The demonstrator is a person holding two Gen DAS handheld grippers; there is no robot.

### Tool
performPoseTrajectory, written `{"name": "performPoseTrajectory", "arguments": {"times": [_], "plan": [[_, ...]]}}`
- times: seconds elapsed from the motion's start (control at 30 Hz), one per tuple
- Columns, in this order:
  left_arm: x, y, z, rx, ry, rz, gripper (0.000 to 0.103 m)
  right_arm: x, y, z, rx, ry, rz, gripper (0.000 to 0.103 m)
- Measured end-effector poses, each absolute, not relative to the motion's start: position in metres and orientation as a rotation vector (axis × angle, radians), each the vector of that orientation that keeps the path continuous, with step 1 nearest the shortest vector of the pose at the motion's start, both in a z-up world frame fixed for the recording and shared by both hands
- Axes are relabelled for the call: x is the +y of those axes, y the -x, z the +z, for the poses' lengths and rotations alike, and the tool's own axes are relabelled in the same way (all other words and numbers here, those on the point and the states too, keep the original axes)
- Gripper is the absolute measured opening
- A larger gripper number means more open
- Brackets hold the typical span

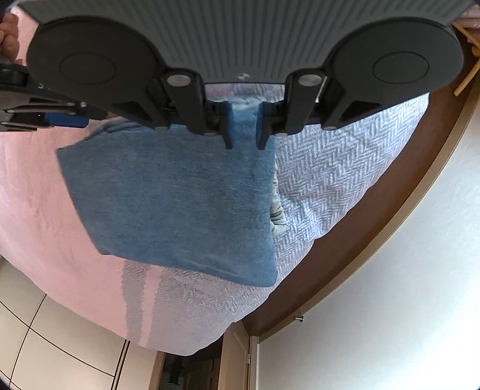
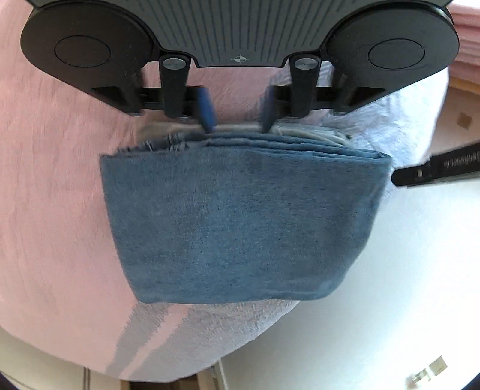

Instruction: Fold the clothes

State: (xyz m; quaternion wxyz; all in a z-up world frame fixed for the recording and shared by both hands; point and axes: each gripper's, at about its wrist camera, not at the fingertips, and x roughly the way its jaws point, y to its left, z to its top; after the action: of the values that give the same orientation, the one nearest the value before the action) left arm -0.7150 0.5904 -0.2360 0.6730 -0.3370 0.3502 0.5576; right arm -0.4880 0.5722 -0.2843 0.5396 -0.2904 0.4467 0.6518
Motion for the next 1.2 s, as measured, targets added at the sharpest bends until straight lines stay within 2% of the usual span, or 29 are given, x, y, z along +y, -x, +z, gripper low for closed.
{"name": "performPoseTrajectory", "arguments": {"times": [0.23,0.37,0.43,0.5,0.67,0.8,1.2], "plan": [[0.563,0.708,-0.205,0.823,0.77,1.29,0.028,0.545,0.489,-0.246,1.096,0.633,1.537,0.077],[0.543,0.706,-0.181,0.84,0.745,1.33,0.039,0.528,0.49,-0.226,1.09,0.628,1.527,0.078],[0.533,0.704,-0.171,0.847,0.731,1.343,0.043,0.52,0.49,-0.217,1.077,0.626,1.521,0.081],[0.524,0.703,-0.161,0.848,0.721,1.354,0.045,0.512,0.49,-0.206,1.061,0.62,1.517,0.09],[0.502,0.698,-0.14,0.822,0.698,1.373,0.051,0.492,0.492,-0.183,1.014,0.613,1.516,0.091],[0.484,0.694,-0.122,0.792,0.68,1.386,0.056,0.477,0.488,-0.164,0.985,0.604,1.524,0.101],[0.427,0.68,-0.083,0.747,0.616,1.443,0.063,0.431,0.477,-0.13,0.961,0.576,1.54,0.102]]}}
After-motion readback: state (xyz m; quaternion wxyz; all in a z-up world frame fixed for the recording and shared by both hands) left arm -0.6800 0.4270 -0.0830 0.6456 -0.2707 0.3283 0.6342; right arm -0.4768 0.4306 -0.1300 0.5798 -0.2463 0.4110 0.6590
